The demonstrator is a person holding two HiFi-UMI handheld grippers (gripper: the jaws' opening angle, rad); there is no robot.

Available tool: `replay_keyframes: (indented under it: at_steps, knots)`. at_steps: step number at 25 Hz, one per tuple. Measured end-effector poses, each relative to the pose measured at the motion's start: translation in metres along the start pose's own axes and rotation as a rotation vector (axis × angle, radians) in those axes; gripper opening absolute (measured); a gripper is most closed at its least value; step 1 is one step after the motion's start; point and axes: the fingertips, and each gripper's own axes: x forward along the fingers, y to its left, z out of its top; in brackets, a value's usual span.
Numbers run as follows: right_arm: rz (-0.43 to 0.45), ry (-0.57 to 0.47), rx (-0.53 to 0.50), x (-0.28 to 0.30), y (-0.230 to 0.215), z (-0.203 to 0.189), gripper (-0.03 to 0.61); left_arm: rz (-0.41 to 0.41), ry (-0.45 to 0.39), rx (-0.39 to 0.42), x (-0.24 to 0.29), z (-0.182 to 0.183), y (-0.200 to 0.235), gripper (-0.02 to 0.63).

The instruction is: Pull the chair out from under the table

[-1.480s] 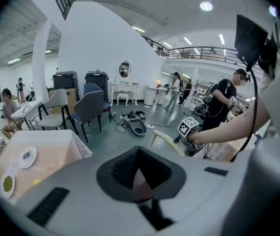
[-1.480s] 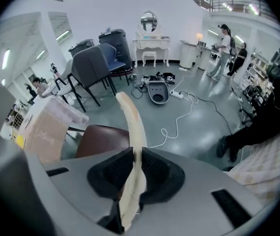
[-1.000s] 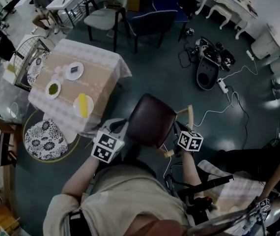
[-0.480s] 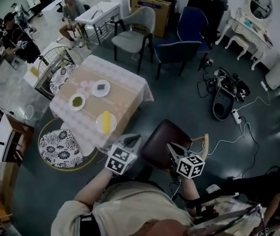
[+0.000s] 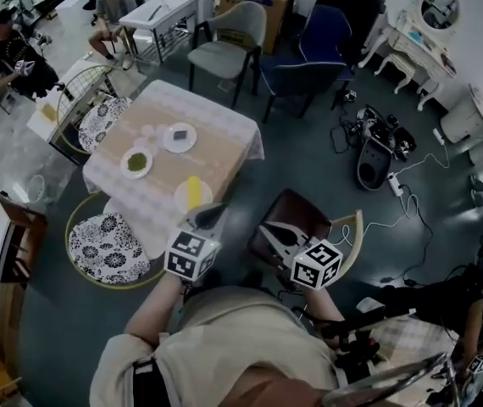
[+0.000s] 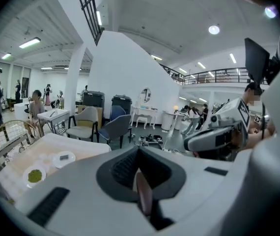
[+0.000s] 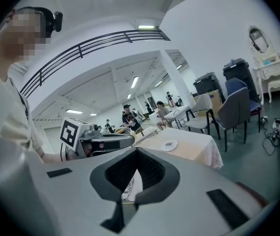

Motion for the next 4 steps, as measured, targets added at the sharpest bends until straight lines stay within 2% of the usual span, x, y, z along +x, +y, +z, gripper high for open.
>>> replay_keyframes:
  at_steps: [4]
  knots:
    - [0.053, -0.002, -0.021, 0.036, 0.043, 0.002, 0.012, -0.008, -0.021, -0.013, -0.027, 0.0, 0.029, 0.006]
